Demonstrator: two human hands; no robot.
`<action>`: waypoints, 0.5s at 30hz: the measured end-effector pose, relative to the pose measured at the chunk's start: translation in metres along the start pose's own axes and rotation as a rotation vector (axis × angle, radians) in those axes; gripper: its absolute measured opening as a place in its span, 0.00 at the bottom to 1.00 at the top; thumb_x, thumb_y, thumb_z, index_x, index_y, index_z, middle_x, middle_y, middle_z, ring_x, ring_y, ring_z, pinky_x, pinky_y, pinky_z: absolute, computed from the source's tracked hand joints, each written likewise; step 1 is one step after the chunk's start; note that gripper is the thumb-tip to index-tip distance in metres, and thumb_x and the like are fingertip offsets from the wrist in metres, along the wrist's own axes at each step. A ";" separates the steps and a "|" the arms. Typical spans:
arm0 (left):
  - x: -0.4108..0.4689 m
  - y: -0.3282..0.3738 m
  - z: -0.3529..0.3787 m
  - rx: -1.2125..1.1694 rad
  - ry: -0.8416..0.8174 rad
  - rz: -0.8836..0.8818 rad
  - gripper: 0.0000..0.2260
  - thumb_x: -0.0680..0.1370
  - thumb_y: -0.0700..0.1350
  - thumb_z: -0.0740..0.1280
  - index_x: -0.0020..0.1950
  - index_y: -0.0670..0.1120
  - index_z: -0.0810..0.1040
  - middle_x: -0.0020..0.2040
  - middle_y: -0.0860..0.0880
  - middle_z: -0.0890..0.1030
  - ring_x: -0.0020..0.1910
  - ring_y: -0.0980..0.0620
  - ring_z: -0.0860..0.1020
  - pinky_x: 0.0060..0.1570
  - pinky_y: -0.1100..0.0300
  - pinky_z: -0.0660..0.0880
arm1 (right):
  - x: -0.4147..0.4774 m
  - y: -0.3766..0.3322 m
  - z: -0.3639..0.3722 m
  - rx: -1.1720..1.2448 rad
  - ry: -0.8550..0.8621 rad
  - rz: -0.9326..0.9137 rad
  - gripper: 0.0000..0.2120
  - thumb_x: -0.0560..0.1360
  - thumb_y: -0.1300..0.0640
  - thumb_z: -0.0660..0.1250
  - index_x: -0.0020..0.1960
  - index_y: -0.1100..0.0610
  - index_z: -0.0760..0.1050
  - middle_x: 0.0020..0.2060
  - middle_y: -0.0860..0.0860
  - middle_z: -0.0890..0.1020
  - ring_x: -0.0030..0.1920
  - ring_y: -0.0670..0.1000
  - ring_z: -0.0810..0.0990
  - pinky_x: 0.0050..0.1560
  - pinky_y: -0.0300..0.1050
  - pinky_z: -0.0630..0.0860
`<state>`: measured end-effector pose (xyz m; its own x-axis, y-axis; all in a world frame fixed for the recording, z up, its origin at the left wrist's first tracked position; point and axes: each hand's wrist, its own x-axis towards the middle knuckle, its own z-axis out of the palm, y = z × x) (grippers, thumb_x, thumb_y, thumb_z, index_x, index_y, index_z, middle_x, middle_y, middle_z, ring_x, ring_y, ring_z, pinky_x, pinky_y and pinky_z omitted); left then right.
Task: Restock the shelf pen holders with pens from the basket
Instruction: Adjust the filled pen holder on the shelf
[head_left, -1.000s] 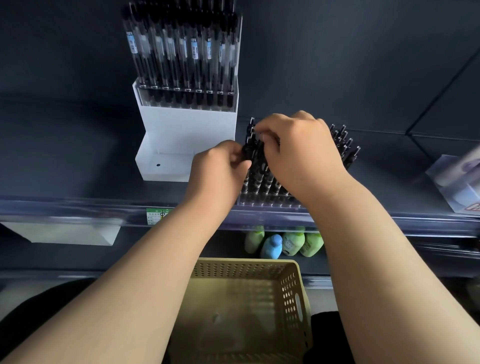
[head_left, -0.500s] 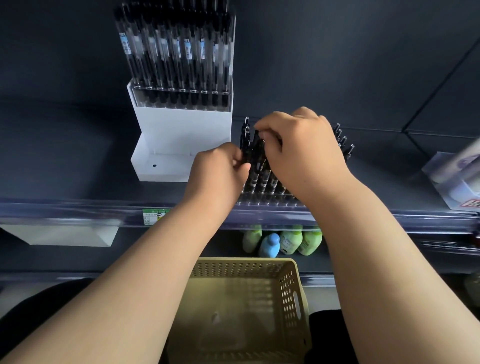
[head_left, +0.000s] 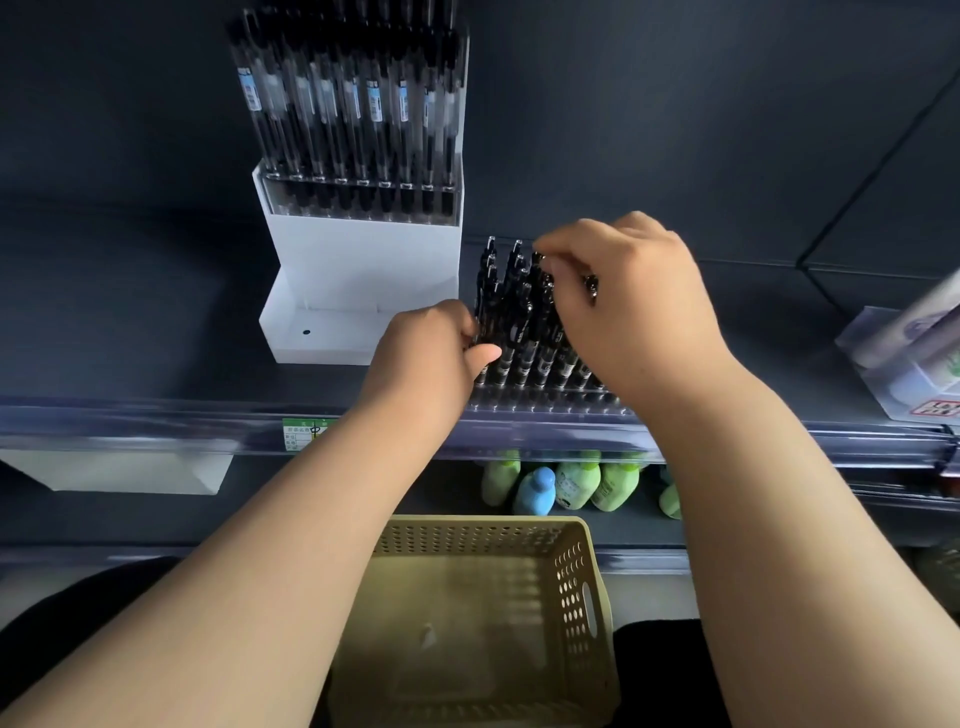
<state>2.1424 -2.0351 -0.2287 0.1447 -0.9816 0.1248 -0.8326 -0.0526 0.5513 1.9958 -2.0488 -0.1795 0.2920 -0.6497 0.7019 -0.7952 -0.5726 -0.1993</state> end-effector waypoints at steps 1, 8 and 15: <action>-0.001 -0.001 -0.002 0.024 -0.010 0.008 0.13 0.75 0.51 0.69 0.54 0.45 0.77 0.47 0.46 0.82 0.49 0.46 0.79 0.51 0.54 0.76 | 0.000 0.002 -0.004 0.006 0.021 0.007 0.10 0.73 0.62 0.63 0.49 0.58 0.81 0.35 0.53 0.83 0.42 0.60 0.78 0.44 0.55 0.76; -0.010 -0.008 -0.008 0.229 -0.065 0.046 0.16 0.78 0.52 0.64 0.63 0.47 0.73 0.55 0.46 0.79 0.53 0.44 0.77 0.52 0.50 0.76 | -0.005 0.040 -0.037 -0.053 0.052 0.168 0.11 0.74 0.60 0.63 0.53 0.57 0.80 0.42 0.55 0.83 0.47 0.59 0.77 0.48 0.43 0.68; -0.018 -0.008 0.005 0.320 -0.114 0.084 0.15 0.79 0.55 0.61 0.58 0.46 0.75 0.53 0.47 0.78 0.50 0.46 0.76 0.44 0.56 0.73 | -0.032 0.089 -0.036 -0.176 -0.152 0.443 0.12 0.74 0.62 0.63 0.55 0.58 0.79 0.46 0.61 0.83 0.49 0.63 0.78 0.51 0.50 0.73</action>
<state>2.1431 -2.0181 -0.2396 0.0231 -0.9982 0.0562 -0.9671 -0.0081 0.2543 1.8966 -2.0605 -0.1952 -0.0308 -0.8843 0.4659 -0.9340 -0.1406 -0.3286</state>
